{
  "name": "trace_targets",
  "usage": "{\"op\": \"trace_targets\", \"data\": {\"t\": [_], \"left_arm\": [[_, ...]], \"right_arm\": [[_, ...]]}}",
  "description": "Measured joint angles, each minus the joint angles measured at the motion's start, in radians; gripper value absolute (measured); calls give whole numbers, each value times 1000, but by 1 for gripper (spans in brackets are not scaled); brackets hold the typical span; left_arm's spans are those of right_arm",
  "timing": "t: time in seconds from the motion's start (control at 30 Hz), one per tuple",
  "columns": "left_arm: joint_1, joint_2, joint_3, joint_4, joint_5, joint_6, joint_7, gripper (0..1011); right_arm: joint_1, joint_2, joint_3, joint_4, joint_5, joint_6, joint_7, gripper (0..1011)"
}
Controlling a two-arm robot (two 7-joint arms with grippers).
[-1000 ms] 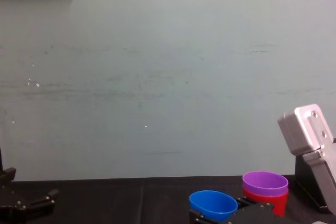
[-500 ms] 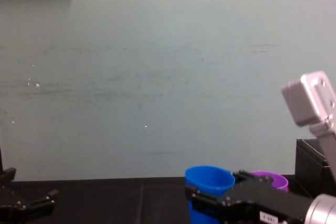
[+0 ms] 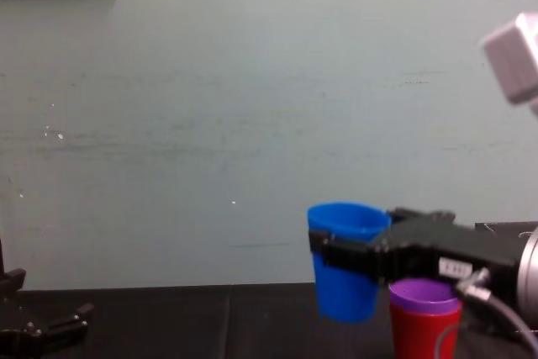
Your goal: Stack the three plastic cups sequentially using one hand.
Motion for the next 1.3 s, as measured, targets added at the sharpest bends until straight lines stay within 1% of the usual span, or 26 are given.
{"op": "trace_targets", "data": {"t": [0.1, 0.23, 0.4, 0.63, 0.83, 1.1, 1.3], "left_arm": [[0, 0, 0, 0, 0, 0, 0, 1005], [0, 0, 0, 0, 0, 0, 0, 1005], [0, 0, 0, 0, 0, 0, 0, 1005], [0, 0, 0, 0, 0, 0, 0, 1005], [0, 0, 0, 0, 0, 0, 0, 1005], [0, 0, 0, 0, 0, 0, 0, 1005], [0, 0, 0, 0, 0, 0, 0, 1005]], "right_arm": [[4, 13, 8, -20, 12, 16, 2, 729], [17, 36, 26, -50, 33, 49, 0, 729], [31, 56, 47, -54, 45, 66, -16, 729], [38, 69, 67, -29, 55, 65, -31, 729], [42, 71, 87, 11, 65, 46, -43, 729], [46, 69, 90, 41, 66, 28, -45, 728], [48, 62, 82, 64, 63, 14, -47, 729]]}}
